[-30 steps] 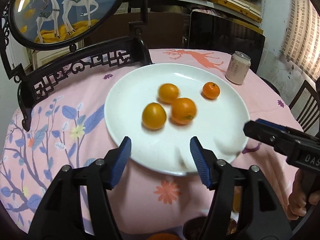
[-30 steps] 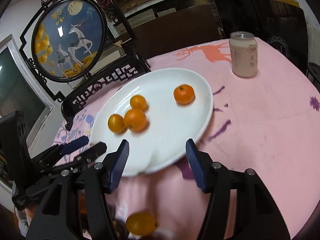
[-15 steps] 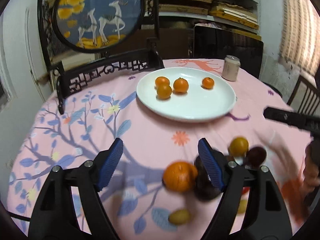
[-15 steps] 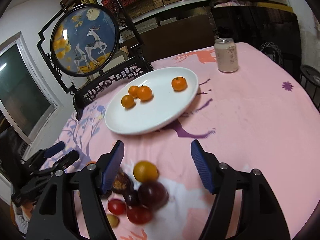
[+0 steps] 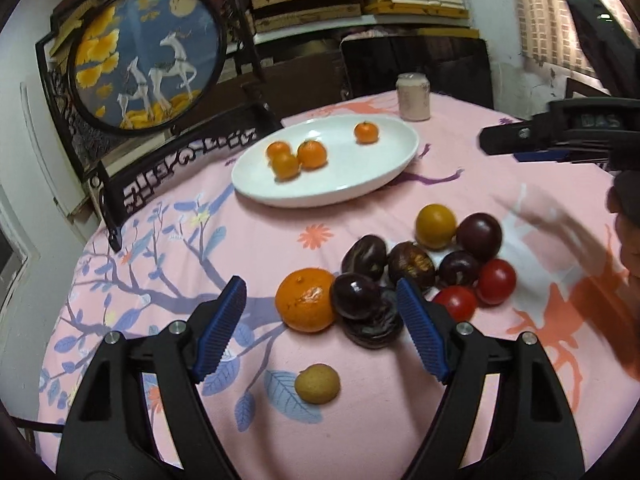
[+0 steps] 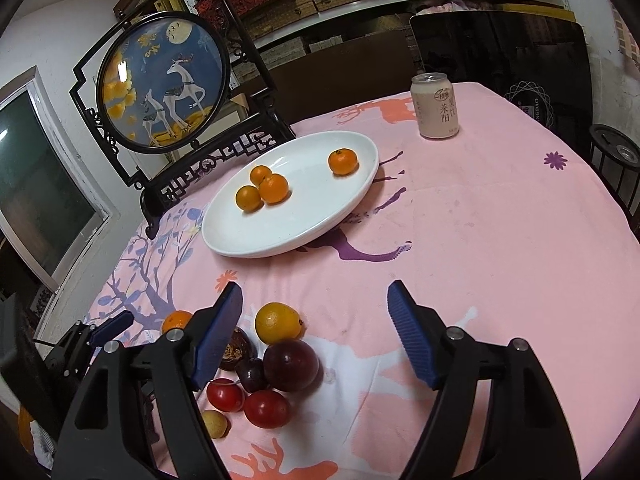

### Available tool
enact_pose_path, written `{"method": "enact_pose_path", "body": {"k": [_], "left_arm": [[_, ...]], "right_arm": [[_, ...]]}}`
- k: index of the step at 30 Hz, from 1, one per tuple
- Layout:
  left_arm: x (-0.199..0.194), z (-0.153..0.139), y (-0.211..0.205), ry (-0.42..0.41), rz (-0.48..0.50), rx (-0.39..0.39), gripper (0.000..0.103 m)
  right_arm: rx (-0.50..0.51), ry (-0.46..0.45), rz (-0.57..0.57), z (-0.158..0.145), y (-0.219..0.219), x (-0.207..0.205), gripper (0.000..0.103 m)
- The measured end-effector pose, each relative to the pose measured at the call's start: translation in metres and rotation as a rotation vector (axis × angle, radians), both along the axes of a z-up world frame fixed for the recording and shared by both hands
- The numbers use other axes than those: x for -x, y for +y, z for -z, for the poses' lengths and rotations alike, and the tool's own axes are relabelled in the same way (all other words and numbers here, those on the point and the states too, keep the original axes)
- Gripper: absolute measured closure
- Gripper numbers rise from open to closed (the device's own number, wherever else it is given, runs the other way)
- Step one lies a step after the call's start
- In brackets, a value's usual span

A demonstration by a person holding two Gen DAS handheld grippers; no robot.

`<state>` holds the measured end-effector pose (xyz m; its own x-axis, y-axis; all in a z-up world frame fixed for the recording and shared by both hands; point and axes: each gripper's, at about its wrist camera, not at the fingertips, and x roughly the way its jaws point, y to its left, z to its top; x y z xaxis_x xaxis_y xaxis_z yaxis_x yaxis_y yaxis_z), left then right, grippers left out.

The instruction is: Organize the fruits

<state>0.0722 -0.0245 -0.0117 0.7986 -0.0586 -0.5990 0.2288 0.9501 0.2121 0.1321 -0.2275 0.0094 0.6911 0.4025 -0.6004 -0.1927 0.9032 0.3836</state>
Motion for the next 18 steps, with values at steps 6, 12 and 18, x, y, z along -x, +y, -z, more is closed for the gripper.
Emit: {"method": "enact_pose_path", "body": {"k": [6,12,18], "left_arm": [[-0.006,0.004,0.009,0.011,-0.045,-0.005,0.019],[0.004,-0.005,0.027,-0.011,-0.104,0.006,0.015],[0.017,0.008,0.02,0.035,-0.05,-0.026,0.015]], "right_arm": [[0.0,0.001,0.0,0.0,-0.001,0.0,0.028],[-0.011,0.012,0.006,0.001,-0.003,-0.001,0.028],[-0.016,0.012,0.003,0.002,-0.004,0.0,0.028]]}}
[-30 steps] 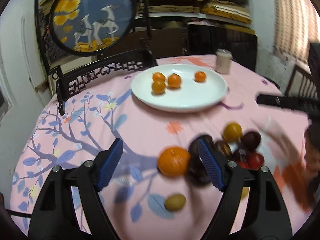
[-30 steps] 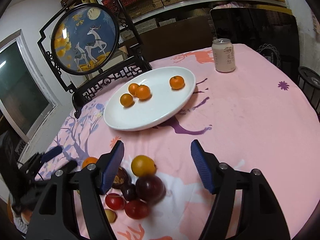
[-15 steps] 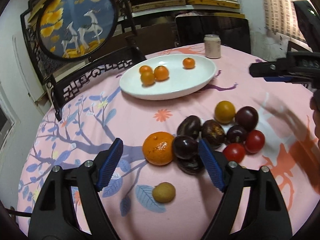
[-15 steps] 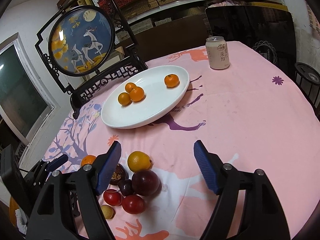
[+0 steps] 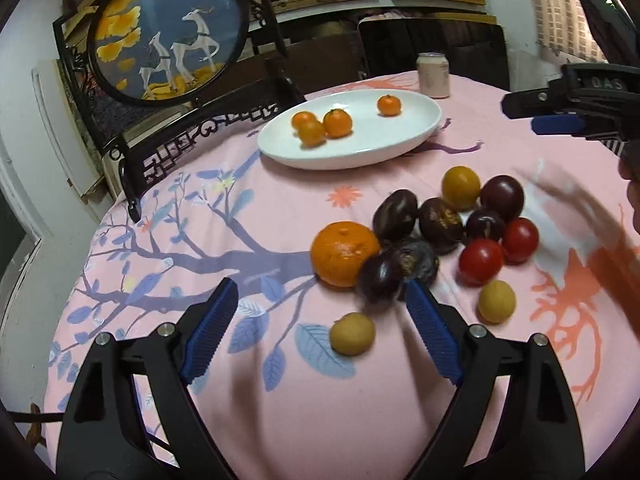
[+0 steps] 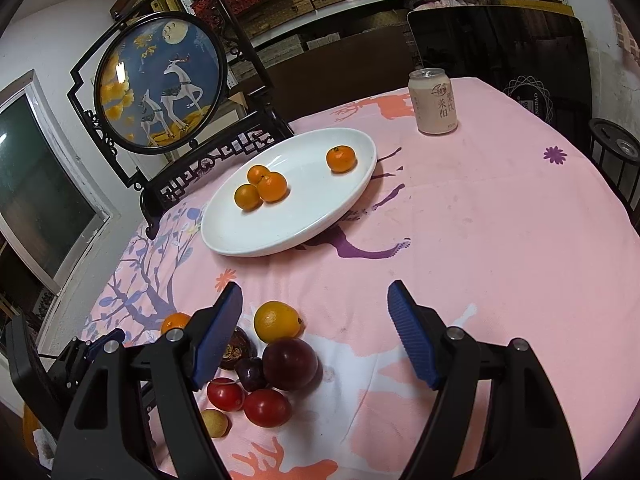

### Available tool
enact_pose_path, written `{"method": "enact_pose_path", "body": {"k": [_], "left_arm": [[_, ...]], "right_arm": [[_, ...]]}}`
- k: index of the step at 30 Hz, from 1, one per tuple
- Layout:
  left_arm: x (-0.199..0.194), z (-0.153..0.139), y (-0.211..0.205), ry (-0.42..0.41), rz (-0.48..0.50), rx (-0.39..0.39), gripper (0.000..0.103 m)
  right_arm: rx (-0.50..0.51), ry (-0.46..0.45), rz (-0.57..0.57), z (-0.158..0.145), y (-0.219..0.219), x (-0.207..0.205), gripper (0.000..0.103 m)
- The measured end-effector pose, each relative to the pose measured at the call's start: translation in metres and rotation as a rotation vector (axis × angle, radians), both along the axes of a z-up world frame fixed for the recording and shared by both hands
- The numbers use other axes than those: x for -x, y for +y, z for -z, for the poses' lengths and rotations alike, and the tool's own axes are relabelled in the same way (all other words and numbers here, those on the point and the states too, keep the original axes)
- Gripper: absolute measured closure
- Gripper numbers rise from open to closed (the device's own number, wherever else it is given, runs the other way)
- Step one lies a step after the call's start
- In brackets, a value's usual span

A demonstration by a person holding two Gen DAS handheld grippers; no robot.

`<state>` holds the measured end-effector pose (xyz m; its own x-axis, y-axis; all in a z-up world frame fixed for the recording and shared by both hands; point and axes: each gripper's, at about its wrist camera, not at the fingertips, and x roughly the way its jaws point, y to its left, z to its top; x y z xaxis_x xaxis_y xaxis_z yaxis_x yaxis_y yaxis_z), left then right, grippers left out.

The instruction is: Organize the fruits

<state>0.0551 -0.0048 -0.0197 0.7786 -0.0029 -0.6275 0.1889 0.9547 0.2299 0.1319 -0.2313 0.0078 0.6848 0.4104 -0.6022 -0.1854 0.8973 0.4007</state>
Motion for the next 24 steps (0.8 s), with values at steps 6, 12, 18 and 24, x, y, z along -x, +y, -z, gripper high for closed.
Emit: {"method": "enact_pose_path", "body": {"k": [6,12,18,24], "left_arm": [[-0.003,0.004,0.007,0.063,0.005,0.083,0.022],[-0.002,0.008,0.003,0.104,0.057,0.111,0.04],[-0.01,0.013,0.002,0.153,0.084,0.146,0.054],[-0.013,0.012,-0.005,0.144,0.114,0.152,0.056]], "right_arm": [[0.0,0.004,0.003,0.0,-0.001,0.0,0.028],[-0.015,0.013,0.001,0.0,-0.002,-0.001,0.028],[-0.013,0.023,0.005,0.002,-0.001,-0.001,0.028],[-0.025,0.051,-0.004,0.006,0.0,-0.003,0.028]]}}
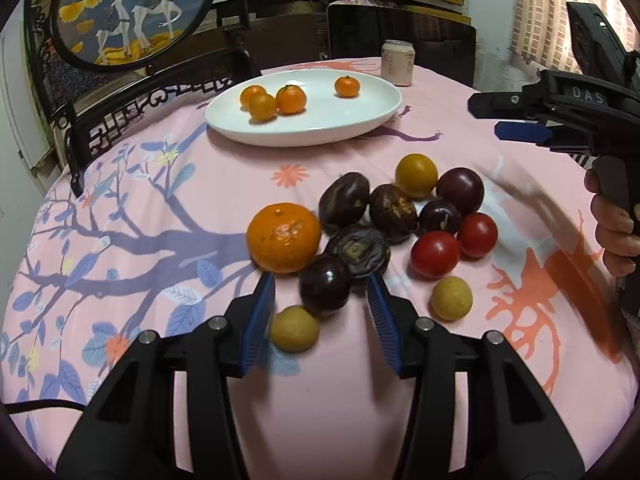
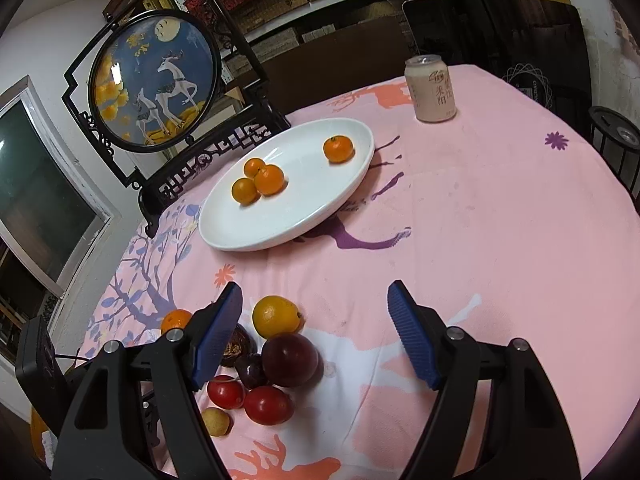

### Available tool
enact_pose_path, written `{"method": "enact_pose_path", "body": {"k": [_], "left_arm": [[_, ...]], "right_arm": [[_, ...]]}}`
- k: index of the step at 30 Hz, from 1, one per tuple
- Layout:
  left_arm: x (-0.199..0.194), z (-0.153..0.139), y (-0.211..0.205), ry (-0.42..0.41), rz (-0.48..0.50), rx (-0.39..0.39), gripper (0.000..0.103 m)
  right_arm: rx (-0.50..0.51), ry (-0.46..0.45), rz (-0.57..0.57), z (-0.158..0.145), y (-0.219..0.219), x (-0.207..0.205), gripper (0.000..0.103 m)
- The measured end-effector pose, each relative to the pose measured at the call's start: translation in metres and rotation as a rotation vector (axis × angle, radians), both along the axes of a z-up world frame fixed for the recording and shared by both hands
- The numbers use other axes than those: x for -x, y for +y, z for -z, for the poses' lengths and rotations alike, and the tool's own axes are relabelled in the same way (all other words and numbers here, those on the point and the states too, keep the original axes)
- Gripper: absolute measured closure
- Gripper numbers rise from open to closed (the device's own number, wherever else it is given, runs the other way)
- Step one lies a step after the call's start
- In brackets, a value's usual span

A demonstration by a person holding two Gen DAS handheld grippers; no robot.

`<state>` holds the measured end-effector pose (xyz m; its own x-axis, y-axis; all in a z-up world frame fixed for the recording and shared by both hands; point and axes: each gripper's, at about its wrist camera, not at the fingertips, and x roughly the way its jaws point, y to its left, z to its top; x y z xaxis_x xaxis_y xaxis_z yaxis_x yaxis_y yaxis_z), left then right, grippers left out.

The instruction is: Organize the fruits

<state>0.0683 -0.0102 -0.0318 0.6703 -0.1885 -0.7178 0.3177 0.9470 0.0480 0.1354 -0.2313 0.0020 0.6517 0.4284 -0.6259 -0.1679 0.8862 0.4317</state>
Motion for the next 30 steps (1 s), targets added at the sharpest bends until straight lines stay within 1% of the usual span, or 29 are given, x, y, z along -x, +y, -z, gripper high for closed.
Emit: {"method": "enact_pose_path", "body": {"k": [1,2,3,6,8,12,14,16,18,21,24,26,27,29,30], "left_arm": [[-0.001,0.0,-0.001,0.003,0.006,0.001,0.062],[0.0,0.0,-0.002,0.004,0.01,0.004,0.065],[0.0,-0.001,-0.001,0.002,0.015,0.015,0.07],[0.001,-0.002,-0.001,0.001,0.015,0.028,0.077],[0.002,-0.003,0.0,-0.004,0.014,0.036,0.077],[0.005,-0.009,0.005,-0.032,-0.011,0.039,0.077],[0.004,-0.012,0.01,-0.038,-0.032,0.05,0.077],[0.003,-0.012,0.013,-0.038,-0.053,0.046,0.077],[0.001,-0.011,0.015,-0.037,-0.069,0.036,0.077],[-0.001,-0.01,0.017,-0.026,-0.08,0.04,0.077],[0.0,-0.011,0.018,-0.026,-0.08,0.048,0.077],[-0.001,-0.011,0.018,-0.025,-0.079,0.047,0.077],[-0.001,-0.011,0.018,-0.024,-0.078,0.046,0.077],[-0.001,-0.01,0.017,-0.019,-0.078,0.046,0.077],[-0.002,-0.01,0.018,-0.016,-0.078,0.046,0.077]], "right_arm": [[-0.004,0.005,-0.003,0.001,0.0,0.0,0.028],[-0.006,0.008,-0.004,0.001,0.0,-0.001,0.028],[-0.006,0.01,-0.004,0.001,0.0,-0.001,0.028],[-0.01,0.018,-0.006,0.002,0.001,-0.001,0.028],[-0.019,0.028,-0.017,0.004,0.001,-0.002,0.028],[-0.064,0.081,-0.081,0.011,0.008,-0.005,0.028],[-0.044,0.1,-0.1,0.015,0.014,-0.006,0.028],[-0.021,0.105,-0.103,0.016,0.016,-0.004,0.03],[-0.002,0.109,-0.107,0.018,0.018,-0.002,0.038],[0.007,0.125,-0.117,0.023,0.019,0.0,0.042],[-0.035,0.168,-0.127,0.034,0.019,-0.005,0.05],[-0.062,0.198,-0.136,0.041,0.02,-0.007,0.052],[-0.067,0.207,-0.138,0.044,0.021,-0.008,0.054],[-0.065,0.199,-0.134,0.043,0.022,-0.006,0.057],[-0.074,0.201,-0.135,0.043,0.022,-0.006,0.061]]}}
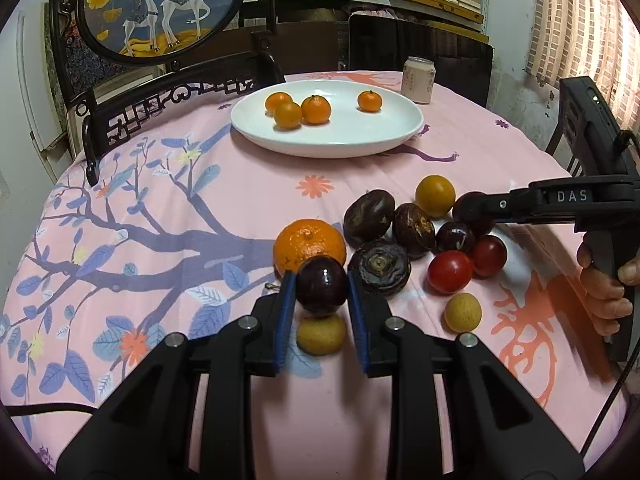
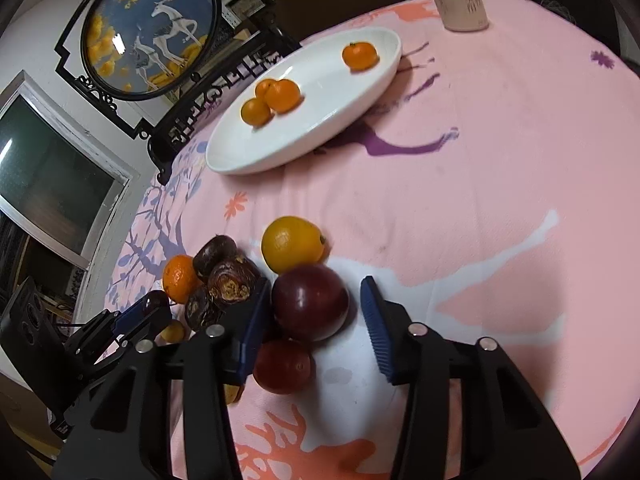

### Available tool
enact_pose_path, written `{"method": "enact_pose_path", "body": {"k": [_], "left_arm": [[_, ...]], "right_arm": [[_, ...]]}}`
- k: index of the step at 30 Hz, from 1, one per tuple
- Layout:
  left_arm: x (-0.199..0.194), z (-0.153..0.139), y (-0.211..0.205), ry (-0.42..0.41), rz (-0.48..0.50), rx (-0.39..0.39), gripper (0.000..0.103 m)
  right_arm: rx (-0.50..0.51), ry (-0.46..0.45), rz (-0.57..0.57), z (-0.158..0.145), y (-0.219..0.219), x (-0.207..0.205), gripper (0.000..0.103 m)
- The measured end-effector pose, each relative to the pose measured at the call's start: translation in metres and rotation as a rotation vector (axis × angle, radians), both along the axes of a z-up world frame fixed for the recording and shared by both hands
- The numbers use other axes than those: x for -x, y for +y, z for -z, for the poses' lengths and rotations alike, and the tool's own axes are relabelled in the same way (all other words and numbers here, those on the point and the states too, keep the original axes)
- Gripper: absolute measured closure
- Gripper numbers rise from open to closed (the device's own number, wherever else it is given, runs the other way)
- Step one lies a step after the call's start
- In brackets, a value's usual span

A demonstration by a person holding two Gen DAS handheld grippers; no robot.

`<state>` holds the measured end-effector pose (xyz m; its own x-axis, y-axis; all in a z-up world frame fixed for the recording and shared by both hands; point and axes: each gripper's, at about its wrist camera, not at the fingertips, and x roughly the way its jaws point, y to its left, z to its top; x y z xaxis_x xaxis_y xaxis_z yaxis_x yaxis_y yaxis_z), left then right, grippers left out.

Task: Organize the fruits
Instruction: 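Lift both plums onto the white plate and open both tools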

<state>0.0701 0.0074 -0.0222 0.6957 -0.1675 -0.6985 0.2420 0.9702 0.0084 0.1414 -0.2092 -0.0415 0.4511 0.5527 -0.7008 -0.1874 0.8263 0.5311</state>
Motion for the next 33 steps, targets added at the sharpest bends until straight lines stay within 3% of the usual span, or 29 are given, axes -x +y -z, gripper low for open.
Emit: {"method": "enact_pose_path", "body": {"k": [4,8,11,16,21,26,27,29,30,33], "left_arm": [[0.001,-0.001,0.001,-0.003,0.0,0.011,0.077],[-0.003,-0.016,0.007,-0.033,-0.023,0.052,0.077],[-0.023,-0.035,0.008,-0.045,-0.04,0.078,0.077],[-0.08,-0.055,-0.005,-0.078,-0.065,0.033,0.077],[-0.135,-0.045,-0.012,-0.04,-0.099,0.057,0.077],[-0.165,-0.028,-0.017,-0.001,-0.107,0.075,0.077],[-0.17,-0.026,-0.018,0.001,-0.106,0.063,0.075],[-0.175,-0.023,-0.018,-0.006,-0.121,0.041,0.06],[-0.176,-0.022,-0.017,-0.009,-0.126,0.041,0.051],[-0.175,-0.022,-0.016,-0.009,-0.122,0.047,0.051]], "right_arm": [[0.009,-0.01,0.011,-0.005,-0.001,0.003,0.065],[0.019,-0.094,0.056,-0.025,-0.01,0.008,0.065],[0.025,-0.141,0.09,-0.045,-0.015,0.0,0.065],[0.031,-0.152,0.106,-0.062,-0.006,-0.044,0.065],[0.059,-0.164,0.115,-0.059,0.014,-0.088,0.065],[0.09,-0.176,0.12,-0.044,0.023,-0.121,0.063],[0.091,-0.181,0.126,-0.043,0.023,-0.124,0.059],[0.084,-0.198,0.128,-0.042,0.022,-0.125,0.047],[0.081,-0.214,0.126,-0.043,0.021,-0.124,0.046],[0.083,-0.233,0.126,-0.05,0.018,-0.122,0.046]]}}
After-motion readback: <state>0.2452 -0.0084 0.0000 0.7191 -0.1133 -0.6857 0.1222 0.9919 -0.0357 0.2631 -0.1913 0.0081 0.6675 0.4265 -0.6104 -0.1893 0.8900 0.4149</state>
